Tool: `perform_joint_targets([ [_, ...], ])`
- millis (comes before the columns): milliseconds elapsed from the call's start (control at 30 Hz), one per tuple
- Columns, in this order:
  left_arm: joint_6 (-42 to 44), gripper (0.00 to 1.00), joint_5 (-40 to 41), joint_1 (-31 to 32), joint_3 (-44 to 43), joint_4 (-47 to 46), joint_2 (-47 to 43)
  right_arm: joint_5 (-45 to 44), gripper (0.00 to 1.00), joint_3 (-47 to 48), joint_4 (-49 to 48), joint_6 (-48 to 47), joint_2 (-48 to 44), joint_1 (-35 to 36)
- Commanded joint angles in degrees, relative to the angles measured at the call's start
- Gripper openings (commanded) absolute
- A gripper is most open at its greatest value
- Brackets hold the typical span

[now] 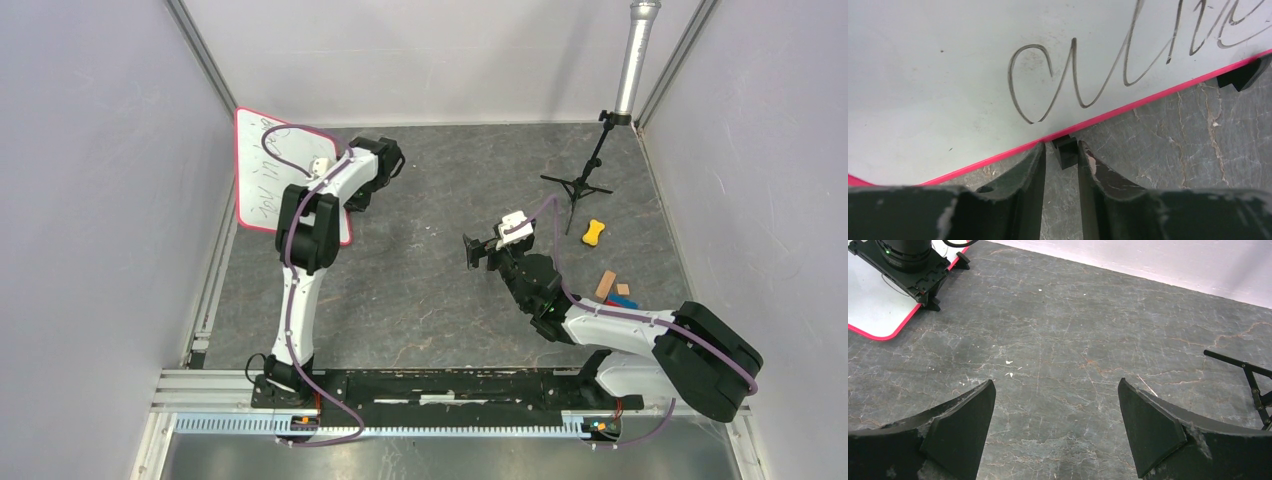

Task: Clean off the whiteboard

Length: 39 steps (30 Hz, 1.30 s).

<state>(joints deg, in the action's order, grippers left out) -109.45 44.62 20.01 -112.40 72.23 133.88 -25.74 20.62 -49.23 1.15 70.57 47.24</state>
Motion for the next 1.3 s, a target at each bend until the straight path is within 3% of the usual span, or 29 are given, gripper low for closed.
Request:
perform_joint_targets([
  [0,2.85,0.32,4.88,-0.13,1.85,2.03,-0.42,-0.01,0.98,0.99,-1.66,-0.69,-0.34,-0.13],
  [267,8.20,0.21,8.14,3.00,3.38,1.37,-1.63,0.20,0.98,0.86,-1.57,-0.66,-0.52,-0.09],
  [667,18.95,0.15,8.68,7.89,15.48,-8.30,-9.04,1.06,0.98,1.44,-0.83,-0.63,0.14,-0.15],
  [1267,45.61,0.02,6.25,17.68,38.28,-31.88,-22.14,1.29,0.98,1.96,0.05,-0.65,0.28,-0.09],
])
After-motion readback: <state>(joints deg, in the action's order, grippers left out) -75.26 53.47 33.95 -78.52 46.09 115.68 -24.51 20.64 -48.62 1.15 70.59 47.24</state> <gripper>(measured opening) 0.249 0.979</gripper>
